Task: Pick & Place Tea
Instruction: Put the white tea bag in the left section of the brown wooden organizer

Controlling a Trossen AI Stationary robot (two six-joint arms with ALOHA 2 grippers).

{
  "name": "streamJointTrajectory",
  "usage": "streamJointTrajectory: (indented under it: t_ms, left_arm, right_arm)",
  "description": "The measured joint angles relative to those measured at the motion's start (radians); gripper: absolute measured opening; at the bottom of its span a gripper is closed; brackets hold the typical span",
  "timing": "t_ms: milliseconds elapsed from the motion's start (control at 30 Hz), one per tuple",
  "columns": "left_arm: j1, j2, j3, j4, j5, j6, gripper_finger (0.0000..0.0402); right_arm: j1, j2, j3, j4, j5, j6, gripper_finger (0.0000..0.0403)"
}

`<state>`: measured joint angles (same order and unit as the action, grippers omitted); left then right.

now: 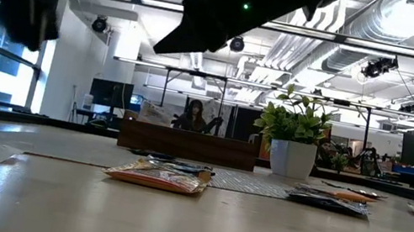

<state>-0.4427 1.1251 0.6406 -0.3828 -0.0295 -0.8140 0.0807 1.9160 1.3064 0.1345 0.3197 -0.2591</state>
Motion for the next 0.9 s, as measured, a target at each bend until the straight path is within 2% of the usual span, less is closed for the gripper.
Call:
streamJointTrajectory:
  t_ms: [167, 433, 800, 900]
  left_arm:
    - [-0.099, 0.148, -0.002, 0.066, -0.043, -0.122, 0.0153]
    - [-0.169, 0.326, -0.001, 0.246, -0.079, -0.142, 0.0153]
    - [-0.167, 0.413, 0.002, 0.282, -0.068, -0.16, 0.0153]
    - [-0.167, 0.415, 0.003, 0.277, -0.059, -0.154, 0.0142]
  right_arm:
    - [0.011, 0.0, 0.0, 0.002, -0.048, 0.05, 0.0138]
    - [0.045, 0.003, 0.0, 0.005, -0.042, 0.053, 0.0138]
    - [0.057, 0.003, 0.0, -0.002, -0.04, 0.039, 0.0138]
    - [0.056, 0.003, 0.0, -0.003, -0.039, 0.039, 0.0138]
